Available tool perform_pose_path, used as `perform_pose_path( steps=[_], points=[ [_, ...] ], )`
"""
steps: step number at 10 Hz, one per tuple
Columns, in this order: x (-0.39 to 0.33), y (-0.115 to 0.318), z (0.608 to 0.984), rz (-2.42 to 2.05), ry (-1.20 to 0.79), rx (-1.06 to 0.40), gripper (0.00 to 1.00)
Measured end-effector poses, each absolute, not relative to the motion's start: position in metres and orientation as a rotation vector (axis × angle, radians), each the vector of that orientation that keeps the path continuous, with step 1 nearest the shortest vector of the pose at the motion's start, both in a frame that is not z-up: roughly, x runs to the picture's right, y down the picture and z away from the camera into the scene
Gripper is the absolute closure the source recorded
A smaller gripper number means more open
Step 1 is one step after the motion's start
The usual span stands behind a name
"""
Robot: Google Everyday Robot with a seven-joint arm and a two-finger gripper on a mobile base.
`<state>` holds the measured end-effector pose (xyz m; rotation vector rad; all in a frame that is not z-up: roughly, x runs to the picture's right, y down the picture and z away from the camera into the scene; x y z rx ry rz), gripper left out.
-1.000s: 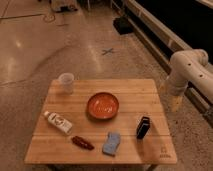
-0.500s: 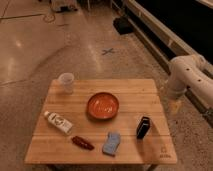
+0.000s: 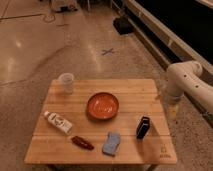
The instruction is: Knock the eraser over
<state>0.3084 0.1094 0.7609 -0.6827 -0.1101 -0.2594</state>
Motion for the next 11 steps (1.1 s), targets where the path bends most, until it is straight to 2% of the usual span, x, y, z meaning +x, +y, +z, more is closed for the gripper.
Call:
perform_pose_path(
  steps=[4, 11],
  points=[
    [0.287, 0.141, 0.765, -0.279, -0.126, -0.689, 0.26],
    [0.233, 0.176, 0.751, -0.347, -0.179, -0.688, 0.26]
  ],
)
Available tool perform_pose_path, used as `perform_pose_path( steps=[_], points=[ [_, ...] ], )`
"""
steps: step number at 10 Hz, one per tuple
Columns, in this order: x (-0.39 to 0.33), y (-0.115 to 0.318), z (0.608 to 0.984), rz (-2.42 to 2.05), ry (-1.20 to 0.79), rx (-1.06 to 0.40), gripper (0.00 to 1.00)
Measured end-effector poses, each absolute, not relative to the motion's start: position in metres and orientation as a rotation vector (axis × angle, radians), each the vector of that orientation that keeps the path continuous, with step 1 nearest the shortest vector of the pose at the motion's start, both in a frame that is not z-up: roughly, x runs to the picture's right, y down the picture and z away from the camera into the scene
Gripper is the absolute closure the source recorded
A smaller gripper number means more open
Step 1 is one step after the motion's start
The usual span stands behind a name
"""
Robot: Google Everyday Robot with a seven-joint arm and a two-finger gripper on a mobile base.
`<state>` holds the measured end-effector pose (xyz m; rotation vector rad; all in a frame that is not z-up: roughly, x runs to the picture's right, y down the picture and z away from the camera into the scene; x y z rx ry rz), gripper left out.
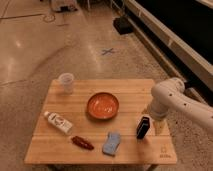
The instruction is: Knock the eraser over
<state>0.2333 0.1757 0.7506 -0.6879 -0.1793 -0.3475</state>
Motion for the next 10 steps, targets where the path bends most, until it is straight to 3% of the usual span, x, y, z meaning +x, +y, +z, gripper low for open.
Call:
perform_pose_path(
  steps=[10],
  points=[
    [0.164, 0.176, 0.748, -0.42, -0.247, -0.687, 0.26]
  ],
)
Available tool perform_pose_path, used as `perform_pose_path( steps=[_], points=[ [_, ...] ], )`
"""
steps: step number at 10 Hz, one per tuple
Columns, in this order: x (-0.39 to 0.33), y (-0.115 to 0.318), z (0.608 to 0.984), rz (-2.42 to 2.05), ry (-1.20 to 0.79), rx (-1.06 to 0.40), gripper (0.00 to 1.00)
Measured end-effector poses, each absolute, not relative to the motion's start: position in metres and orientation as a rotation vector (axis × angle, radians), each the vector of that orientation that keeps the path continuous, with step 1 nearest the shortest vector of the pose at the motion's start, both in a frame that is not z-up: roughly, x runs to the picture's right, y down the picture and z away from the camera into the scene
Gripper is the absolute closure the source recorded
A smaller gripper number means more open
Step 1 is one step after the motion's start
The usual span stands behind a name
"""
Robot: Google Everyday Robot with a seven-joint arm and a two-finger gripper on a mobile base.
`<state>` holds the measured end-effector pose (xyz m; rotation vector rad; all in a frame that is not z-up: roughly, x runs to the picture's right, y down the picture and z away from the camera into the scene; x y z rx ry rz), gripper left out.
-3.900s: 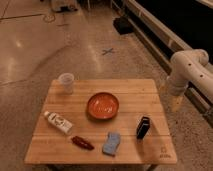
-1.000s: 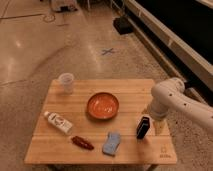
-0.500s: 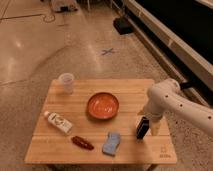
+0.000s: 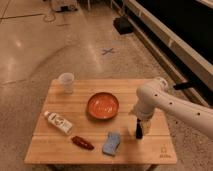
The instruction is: Knock the eraser over
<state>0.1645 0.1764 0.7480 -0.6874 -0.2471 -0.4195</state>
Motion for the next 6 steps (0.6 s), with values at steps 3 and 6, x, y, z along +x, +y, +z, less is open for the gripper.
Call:
perform_pose_path(
  steps=[3, 6],
  points=[
    [0.126, 0.172, 0.747, -0.435, -0.261, -0.686, 0.26],
    [0.123, 0.173, 0.743, -0.44, -0.267, -0.687, 0.26]
  ],
)
